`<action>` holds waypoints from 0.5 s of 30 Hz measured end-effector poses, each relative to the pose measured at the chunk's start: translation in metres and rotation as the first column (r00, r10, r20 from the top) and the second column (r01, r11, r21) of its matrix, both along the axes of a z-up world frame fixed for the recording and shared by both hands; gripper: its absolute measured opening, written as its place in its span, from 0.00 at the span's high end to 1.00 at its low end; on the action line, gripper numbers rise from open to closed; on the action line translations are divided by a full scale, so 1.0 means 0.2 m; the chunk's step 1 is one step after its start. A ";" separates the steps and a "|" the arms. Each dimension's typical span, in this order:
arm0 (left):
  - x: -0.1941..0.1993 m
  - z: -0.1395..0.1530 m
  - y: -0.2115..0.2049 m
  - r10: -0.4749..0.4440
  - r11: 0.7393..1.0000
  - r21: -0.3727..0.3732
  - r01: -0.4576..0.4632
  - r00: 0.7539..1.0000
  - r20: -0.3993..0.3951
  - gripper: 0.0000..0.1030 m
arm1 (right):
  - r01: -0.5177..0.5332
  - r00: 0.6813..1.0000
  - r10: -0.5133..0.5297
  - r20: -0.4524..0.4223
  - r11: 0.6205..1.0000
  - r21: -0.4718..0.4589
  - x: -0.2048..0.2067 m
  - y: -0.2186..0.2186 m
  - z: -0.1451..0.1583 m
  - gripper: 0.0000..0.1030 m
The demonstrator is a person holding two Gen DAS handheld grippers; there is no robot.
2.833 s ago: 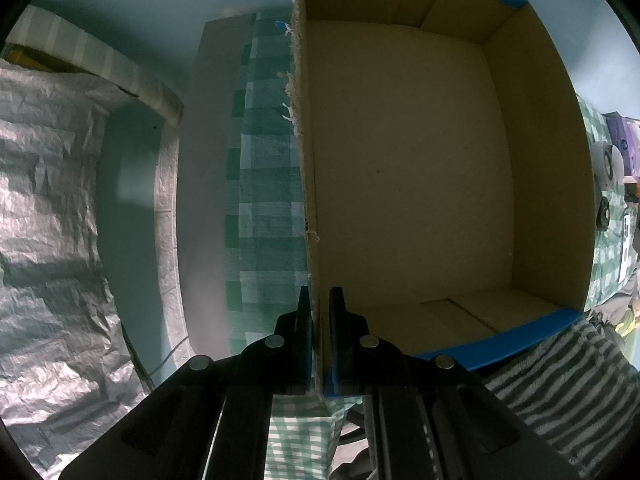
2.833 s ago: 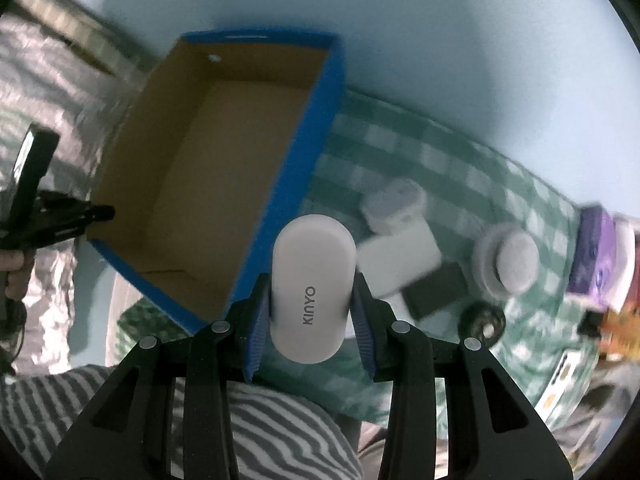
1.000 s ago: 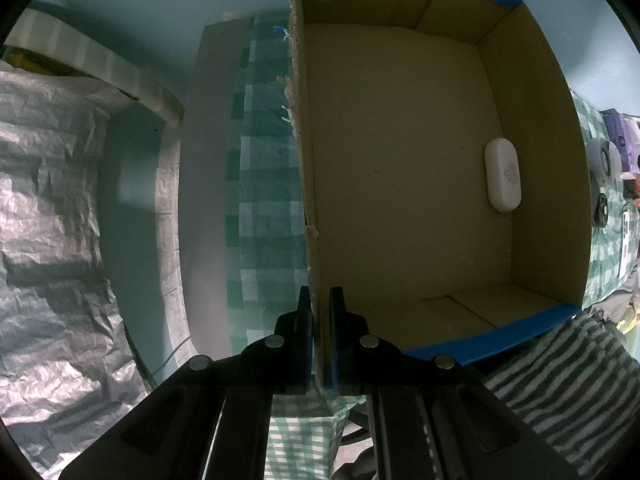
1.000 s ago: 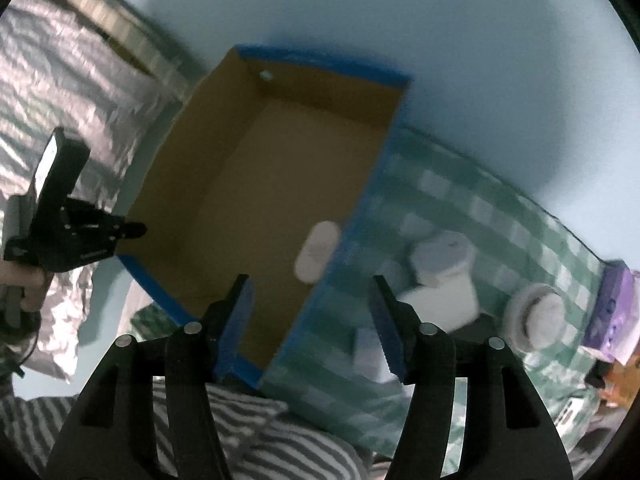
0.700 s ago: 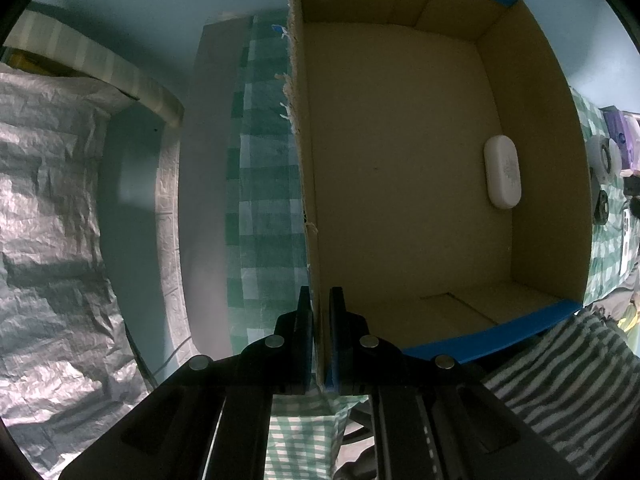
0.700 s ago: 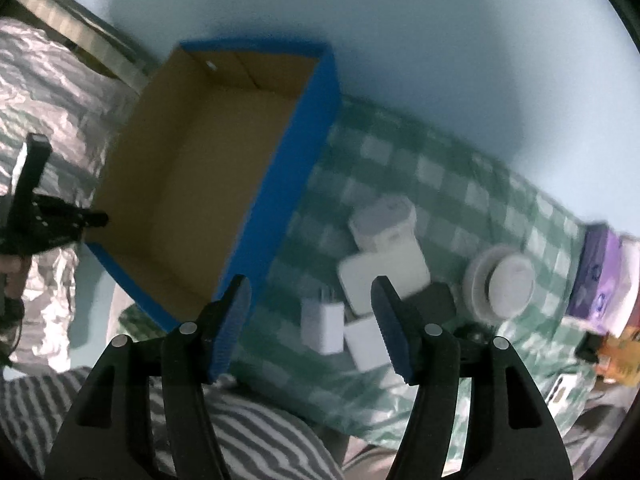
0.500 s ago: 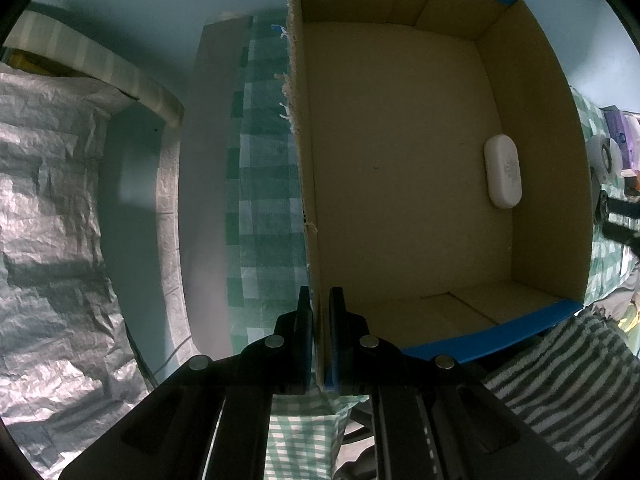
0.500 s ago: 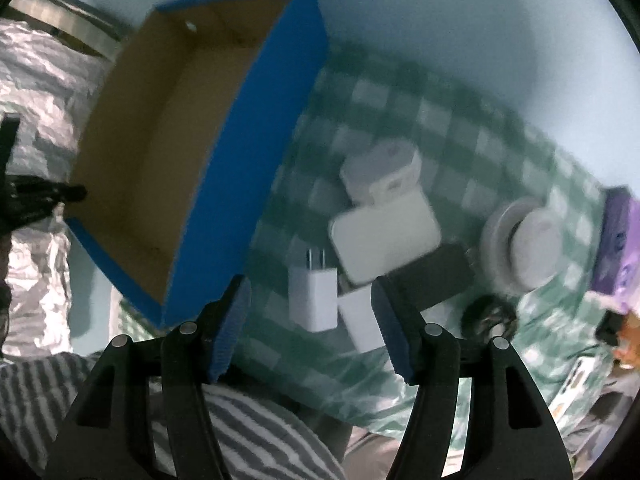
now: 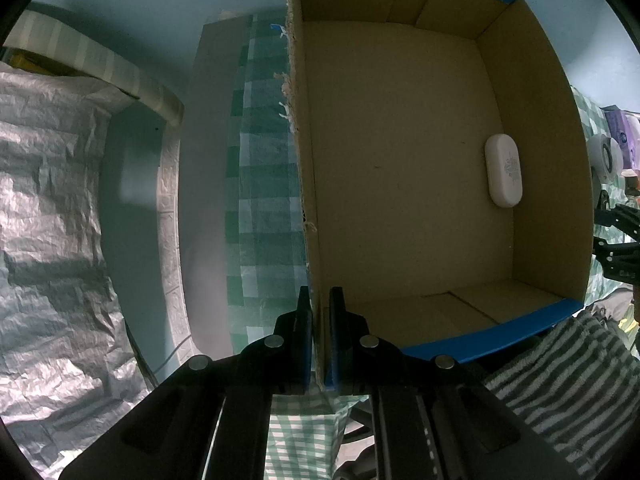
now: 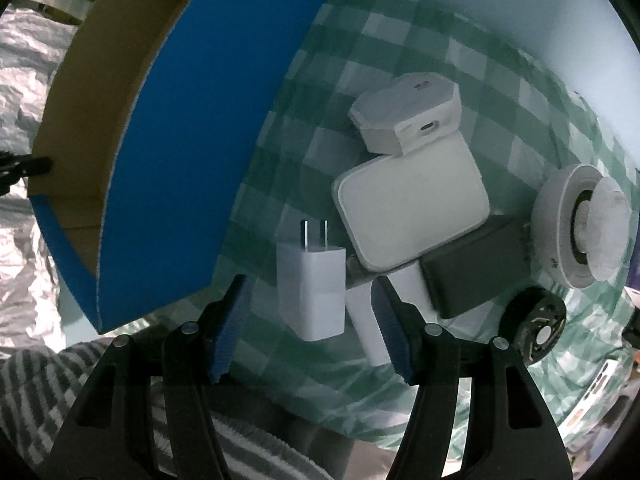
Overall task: Flip cup upside down
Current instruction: 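Move the right gripper to the white phone charger and grasp it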
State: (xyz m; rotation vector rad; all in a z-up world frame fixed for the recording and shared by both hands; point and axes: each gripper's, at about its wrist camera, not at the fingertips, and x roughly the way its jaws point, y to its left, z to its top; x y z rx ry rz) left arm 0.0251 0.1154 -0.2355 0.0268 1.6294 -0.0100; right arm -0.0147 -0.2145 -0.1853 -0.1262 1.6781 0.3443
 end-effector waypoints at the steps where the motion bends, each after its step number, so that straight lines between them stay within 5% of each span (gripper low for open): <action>1: 0.00 0.00 0.00 0.000 1.000 0.000 0.000 1.000 0.000 0.93 | -0.005 1.000 0.005 -0.001 1.000 -0.007 0.00 0.01 -0.01 0.38; 8: 0.00 0.00 0.00 0.000 1.000 0.000 0.000 1.000 0.000 0.93 | -0.058 0.998 0.060 0.026 0.997 -0.059 -0.01 0.10 -0.04 0.41; 10: 0.00 0.00 0.00 0.001 1.000 0.000 -0.001 1.000 0.001 0.93 | -0.064 0.998 0.065 0.014 0.997 -0.051 -0.01 0.14 -0.06 0.62; 15: -0.01 0.00 0.00 0.002 1.000 -0.005 -0.002 1.000 0.001 0.93 | -0.074 0.997 0.074 -0.013 0.997 -0.027 -0.03 0.23 -0.07 0.73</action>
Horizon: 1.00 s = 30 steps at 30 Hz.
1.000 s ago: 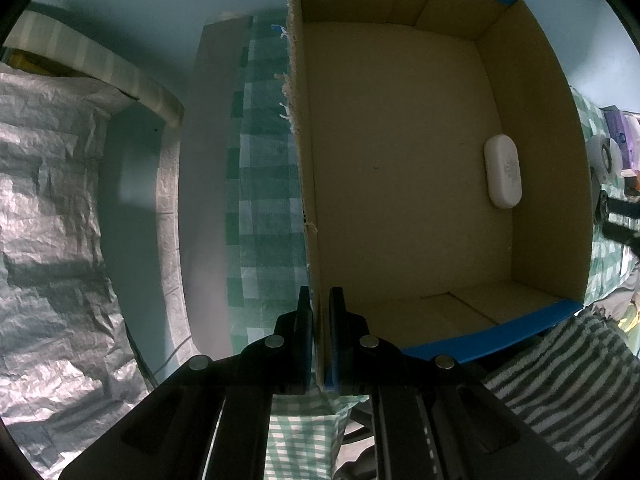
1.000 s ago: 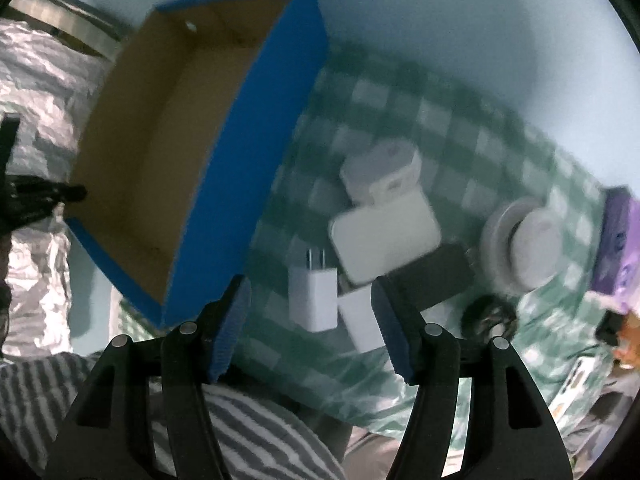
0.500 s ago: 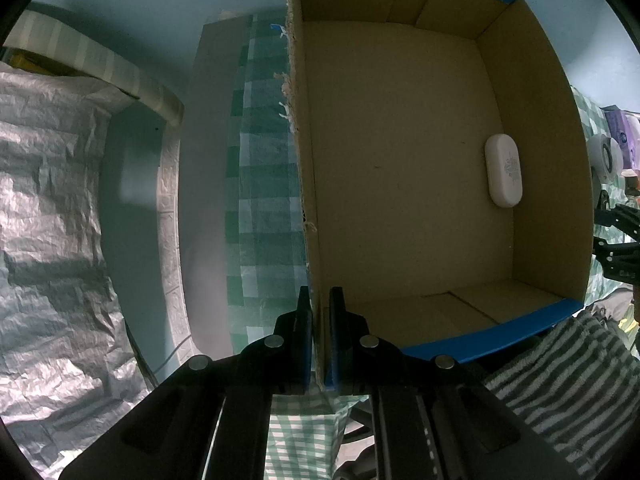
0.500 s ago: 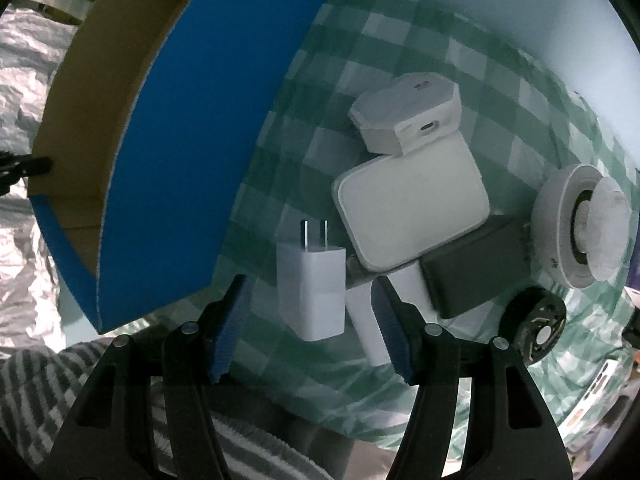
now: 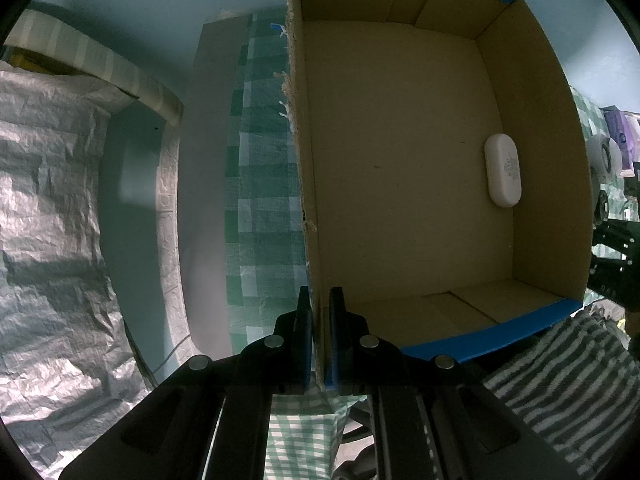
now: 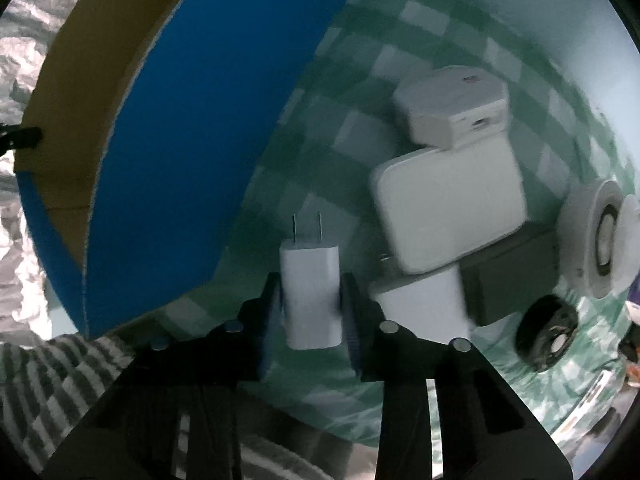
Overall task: Flip cup upside down
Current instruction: 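Move the right gripper to the white phone charger and grasp it, then lift the white charger with the right gripper and carry it over the box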
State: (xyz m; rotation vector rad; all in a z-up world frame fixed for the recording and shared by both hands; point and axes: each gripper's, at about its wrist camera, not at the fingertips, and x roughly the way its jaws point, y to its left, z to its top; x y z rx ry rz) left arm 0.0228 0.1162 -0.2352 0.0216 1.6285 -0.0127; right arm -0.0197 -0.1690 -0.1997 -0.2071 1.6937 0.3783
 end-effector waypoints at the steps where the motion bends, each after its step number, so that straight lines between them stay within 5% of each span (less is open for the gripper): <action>1: 0.00 0.00 0.00 -0.001 1.000 0.000 0.001 1.000 0.000 0.93 | -0.008 1.000 0.008 0.001 1.000 -0.001 -0.01 0.02 0.00 0.73; 20: 0.00 -0.01 -0.01 -0.028 1.000 -0.006 0.028 1.000 -0.014 0.93 | 0.047 0.999 -0.047 -0.008 0.998 -0.044 0.05 0.17 -0.14 0.75; 30: 0.01 -0.01 -0.02 -0.047 0.999 -0.004 0.047 0.999 -0.018 0.93 | 0.099 0.994 -0.098 0.046 0.995 -0.019 0.12 0.10 0.03 0.75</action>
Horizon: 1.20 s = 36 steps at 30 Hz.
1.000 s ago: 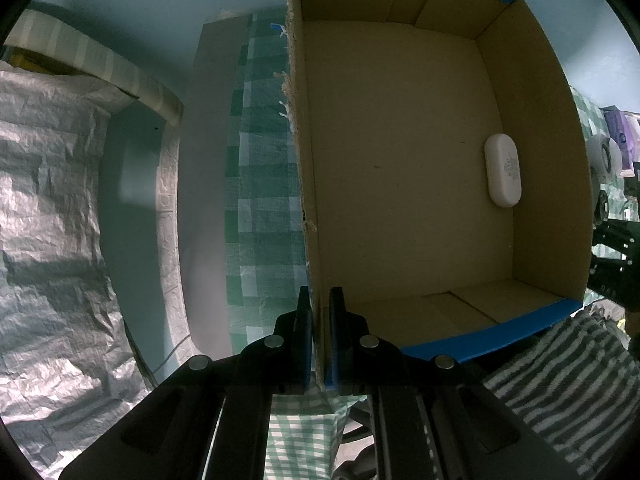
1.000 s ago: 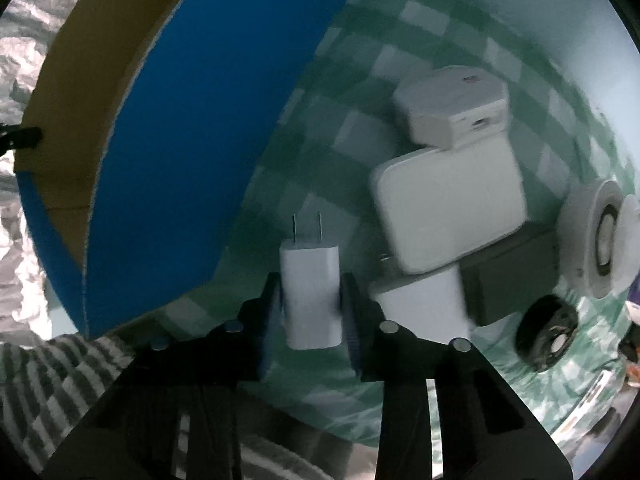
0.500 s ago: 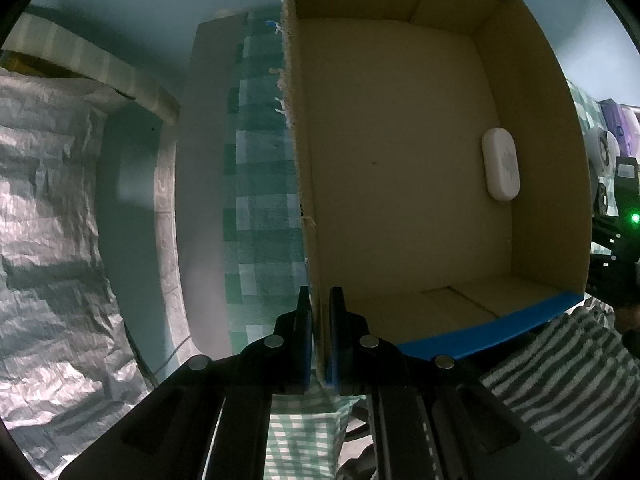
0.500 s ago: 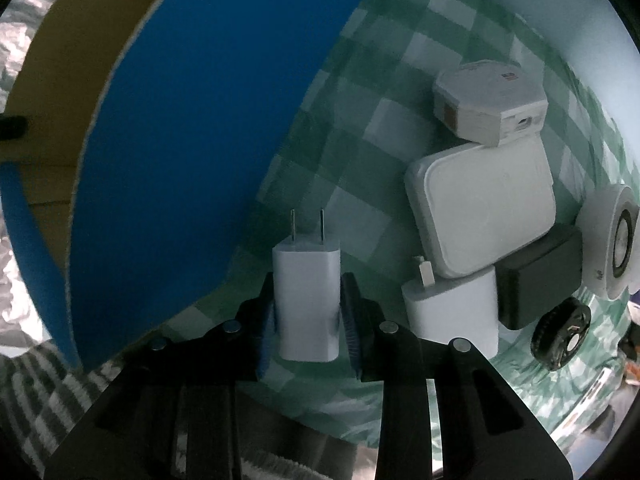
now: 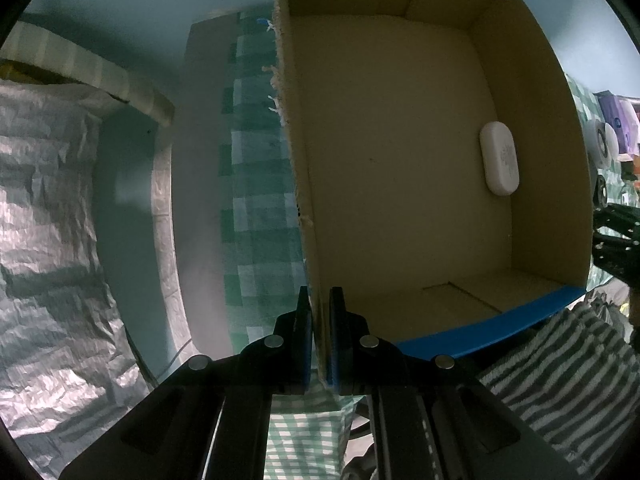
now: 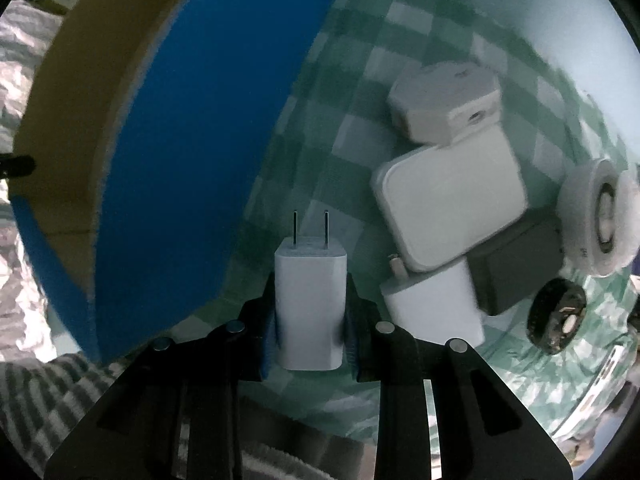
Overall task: Flip cup upside down
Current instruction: 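Lift the white charger with the right gripper and carry it over the box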
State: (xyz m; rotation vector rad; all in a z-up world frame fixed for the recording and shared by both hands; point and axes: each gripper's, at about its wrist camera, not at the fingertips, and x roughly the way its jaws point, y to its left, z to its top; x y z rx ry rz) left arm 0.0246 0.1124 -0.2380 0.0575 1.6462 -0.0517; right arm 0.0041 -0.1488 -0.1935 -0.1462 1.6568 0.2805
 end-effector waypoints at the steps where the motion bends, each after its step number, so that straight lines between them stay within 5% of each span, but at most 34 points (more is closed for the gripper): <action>1: 0.00 0.00 0.00 -0.002 1.000 0.000 0.002 1.000 0.000 0.93 | 0.001 1.000 -0.001 0.001 1.000 0.002 0.01 0.00 0.01 0.75; 12: 0.00 0.00 0.00 -0.015 1.000 -0.003 0.015 1.000 -0.002 0.93 | -0.022 0.998 0.020 0.062 0.999 0.025 0.04 0.01 0.34 0.75; 16: 0.00 0.00 0.00 -0.016 1.000 0.000 0.016 1.000 -0.001 0.93 | -0.038 0.996 0.035 0.087 0.999 0.037 -0.09 -0.16 0.48 0.75; 22: 0.00 0.00 -0.01 -0.016 1.000 0.001 0.016 1.000 -0.001 0.93 | -0.094 0.989 0.086 0.124 0.994 0.064 -0.05 0.07 0.57 0.75; 36: -0.01 0.01 -0.01 -0.010 1.000 0.001 0.010 1.000 0.001 0.93 | -0.240 0.970 0.237 0.060 0.970 0.049 0.01 0.40 0.28 0.75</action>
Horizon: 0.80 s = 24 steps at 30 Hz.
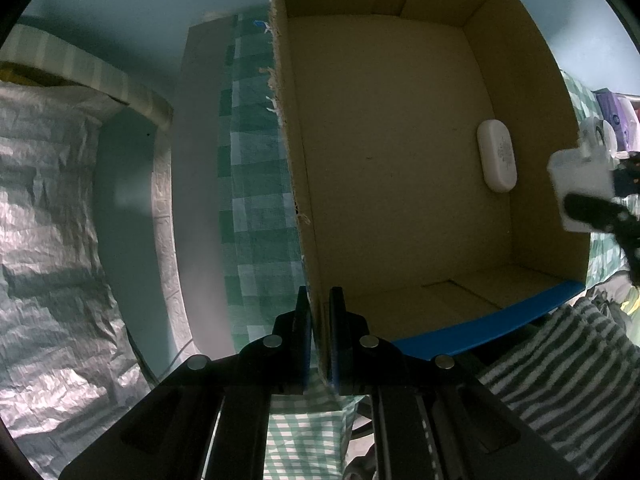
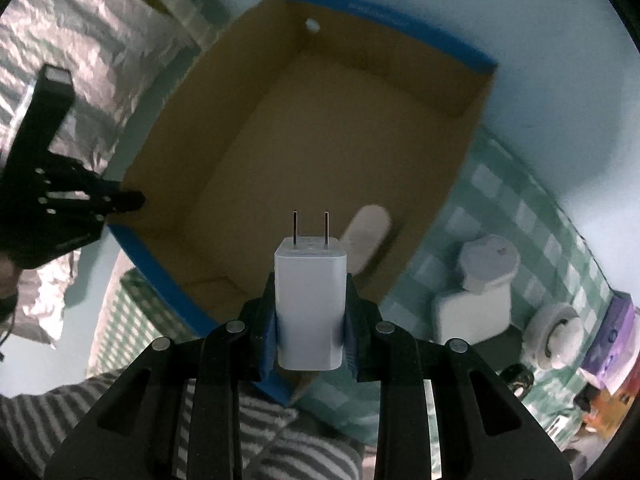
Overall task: Flip cup upside down
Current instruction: 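Lift the white charger with the right gripper and carry it over the box, then open the right gripper to release the charger into the box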
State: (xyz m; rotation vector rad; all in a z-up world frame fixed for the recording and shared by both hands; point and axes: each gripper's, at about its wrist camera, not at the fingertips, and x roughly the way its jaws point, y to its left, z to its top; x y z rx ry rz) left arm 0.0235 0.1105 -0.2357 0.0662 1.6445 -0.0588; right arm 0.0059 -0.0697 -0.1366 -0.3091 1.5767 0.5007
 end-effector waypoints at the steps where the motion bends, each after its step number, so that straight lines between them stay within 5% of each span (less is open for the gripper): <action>1: 0.00 0.00 0.00 0.001 1.000 0.000 -0.001 1.000 0.000 0.93 | -0.004 1.000 0.004 -0.009 1.000 -0.002 0.00 0.01 -0.03 0.75; 13: -0.01 0.00 0.00 -0.006 1.000 0.004 0.006 1.000 -0.002 0.93 | -0.025 0.998 0.022 -0.064 0.999 -0.045 -0.03 0.05 -0.21 0.75; 24: 0.01 0.00 0.00 -0.004 1.000 0.003 0.004 1.000 -0.005 0.93 | -0.013 0.999 0.011 -0.050 0.999 -0.036 -0.02 0.06 -0.19 0.72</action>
